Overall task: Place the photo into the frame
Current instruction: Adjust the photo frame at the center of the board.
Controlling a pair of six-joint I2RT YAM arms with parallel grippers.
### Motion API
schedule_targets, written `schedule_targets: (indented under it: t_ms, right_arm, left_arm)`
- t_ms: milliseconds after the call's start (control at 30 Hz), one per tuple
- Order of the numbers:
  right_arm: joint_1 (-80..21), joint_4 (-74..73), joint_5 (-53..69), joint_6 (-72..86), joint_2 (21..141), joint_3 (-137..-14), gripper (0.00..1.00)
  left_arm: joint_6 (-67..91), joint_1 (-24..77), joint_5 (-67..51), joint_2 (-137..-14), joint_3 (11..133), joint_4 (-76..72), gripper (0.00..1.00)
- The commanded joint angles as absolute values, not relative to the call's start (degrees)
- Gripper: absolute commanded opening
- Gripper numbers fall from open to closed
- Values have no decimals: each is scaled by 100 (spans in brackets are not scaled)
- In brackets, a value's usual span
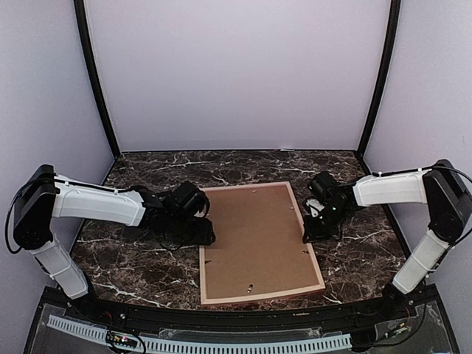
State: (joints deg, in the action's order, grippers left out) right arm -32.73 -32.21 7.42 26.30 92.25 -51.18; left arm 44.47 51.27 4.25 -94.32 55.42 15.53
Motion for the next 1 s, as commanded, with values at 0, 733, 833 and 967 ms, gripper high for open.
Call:
schedule_targets:
  t_ms: [0,733,833,967]
  right_arm:
    - [-3234,-3254,237,2063,9744,-5749,13]
    - [-3158,-3858,1302,-1104,11173,-7394,14]
    - [-3127,-3837,1362,-1118,11213,-7521,26]
    - [-3039,-3690,1346,-947,11095,-7508,41]
  left_arm:
    - [3520,4744,-227,-9066,5935,1733,52]
    - [900,3098,-338,-10665,8046,3176,77]
    - [606,2954,-224,-11097,8355,3264,77]
    - [267,2894,-359,-11479,8620,3263,77]
